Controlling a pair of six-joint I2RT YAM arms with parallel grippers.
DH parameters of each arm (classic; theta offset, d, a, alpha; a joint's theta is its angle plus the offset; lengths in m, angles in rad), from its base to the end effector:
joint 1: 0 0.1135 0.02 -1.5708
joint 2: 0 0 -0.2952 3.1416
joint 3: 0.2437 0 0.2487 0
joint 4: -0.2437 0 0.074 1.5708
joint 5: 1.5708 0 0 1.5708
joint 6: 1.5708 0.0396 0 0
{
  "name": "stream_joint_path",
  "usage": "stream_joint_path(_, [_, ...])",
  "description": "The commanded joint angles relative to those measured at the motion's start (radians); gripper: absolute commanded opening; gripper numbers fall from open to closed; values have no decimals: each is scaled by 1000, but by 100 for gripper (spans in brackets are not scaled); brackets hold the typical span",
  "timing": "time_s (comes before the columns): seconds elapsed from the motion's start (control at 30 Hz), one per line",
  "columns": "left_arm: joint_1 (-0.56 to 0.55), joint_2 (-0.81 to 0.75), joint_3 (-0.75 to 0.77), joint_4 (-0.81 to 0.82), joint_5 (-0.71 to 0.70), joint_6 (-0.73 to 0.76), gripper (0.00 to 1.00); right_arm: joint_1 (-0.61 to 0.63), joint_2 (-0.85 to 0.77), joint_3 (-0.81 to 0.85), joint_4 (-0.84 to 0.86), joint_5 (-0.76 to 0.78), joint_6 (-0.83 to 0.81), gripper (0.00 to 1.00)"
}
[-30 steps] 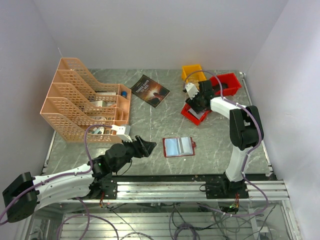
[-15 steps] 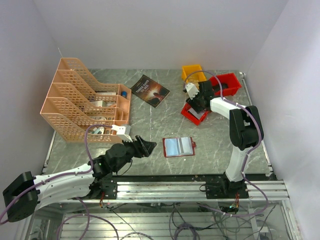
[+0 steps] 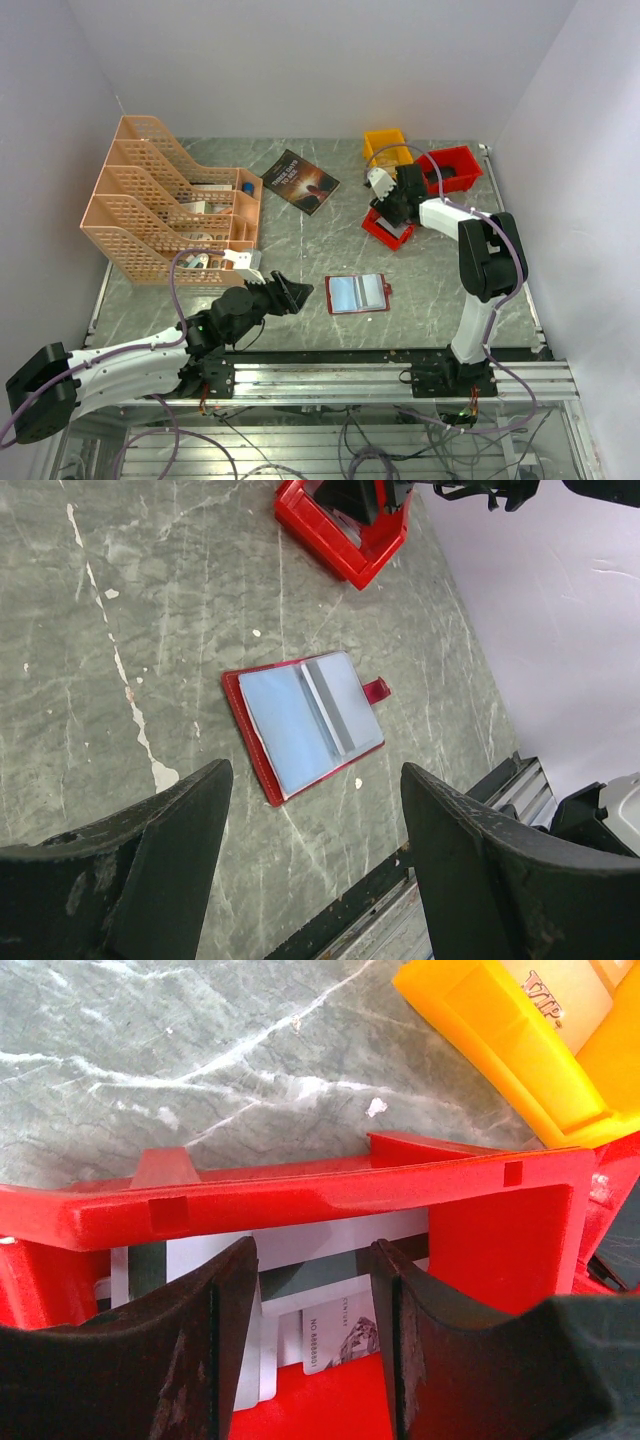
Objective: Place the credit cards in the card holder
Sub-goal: Pick up the credit card from the storage box.
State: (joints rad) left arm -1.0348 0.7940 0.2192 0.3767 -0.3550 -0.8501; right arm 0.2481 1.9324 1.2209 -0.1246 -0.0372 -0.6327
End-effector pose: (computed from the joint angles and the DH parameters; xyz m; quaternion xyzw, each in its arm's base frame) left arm 0.0921 -0.1281 0.2213 -0.0412 0.7685 -0.4243 0.4772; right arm 0.4093 0.1052 0.1932 -0.4038 0.8412 -0.0516 0.3558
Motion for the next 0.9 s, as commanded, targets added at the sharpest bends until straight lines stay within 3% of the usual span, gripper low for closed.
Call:
stream_joint_path(0.0, [5,5,1,43,-4,0,79,9,-25,-43,19,45,-28,49])
stream_joint_path(0.87, [5,9,-6,49,-3,-7,79,7,-155,-91,153,154,-33,30])
